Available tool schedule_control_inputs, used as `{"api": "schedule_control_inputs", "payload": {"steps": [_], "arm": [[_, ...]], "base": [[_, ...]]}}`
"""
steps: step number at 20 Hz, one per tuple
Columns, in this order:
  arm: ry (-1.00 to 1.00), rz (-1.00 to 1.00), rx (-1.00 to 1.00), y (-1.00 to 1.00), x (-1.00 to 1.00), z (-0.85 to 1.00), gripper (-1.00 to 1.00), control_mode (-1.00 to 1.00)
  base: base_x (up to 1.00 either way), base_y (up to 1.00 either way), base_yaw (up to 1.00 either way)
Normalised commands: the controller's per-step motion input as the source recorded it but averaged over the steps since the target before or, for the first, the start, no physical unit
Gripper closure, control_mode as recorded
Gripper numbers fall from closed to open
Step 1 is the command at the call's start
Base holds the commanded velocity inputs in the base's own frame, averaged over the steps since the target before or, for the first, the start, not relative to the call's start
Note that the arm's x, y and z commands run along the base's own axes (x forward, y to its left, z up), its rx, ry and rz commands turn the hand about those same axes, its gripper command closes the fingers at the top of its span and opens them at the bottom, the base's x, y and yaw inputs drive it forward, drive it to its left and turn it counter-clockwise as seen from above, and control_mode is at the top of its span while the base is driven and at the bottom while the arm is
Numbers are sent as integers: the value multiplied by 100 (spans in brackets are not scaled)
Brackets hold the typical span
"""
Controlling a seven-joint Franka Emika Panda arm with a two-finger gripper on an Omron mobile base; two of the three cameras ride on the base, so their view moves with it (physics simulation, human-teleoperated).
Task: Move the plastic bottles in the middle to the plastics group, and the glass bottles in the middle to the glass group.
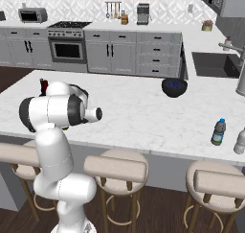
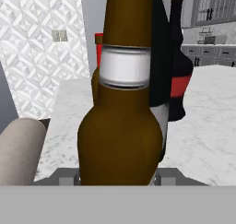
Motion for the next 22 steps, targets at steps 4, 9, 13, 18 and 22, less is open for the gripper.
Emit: {"api": "schedule_control_inputs", "payload": {"steps": [4, 9, 13, 18, 22], "arm": [[-5, 0, 0, 0, 3, -19, 100, -100], [-9, 0, 0, 5, 1, -22, 100, -100], [-5, 0, 0, 11, 5, -21, 100, -100], [-3, 0, 0, 23, 11, -17, 100, -100], [-2, 0, 0, 18, 2, -20, 100, -100]], "base": [[0, 0, 0], [0, 0, 0], [0, 0, 0], [0, 0, 0], [0, 0, 0]]}}
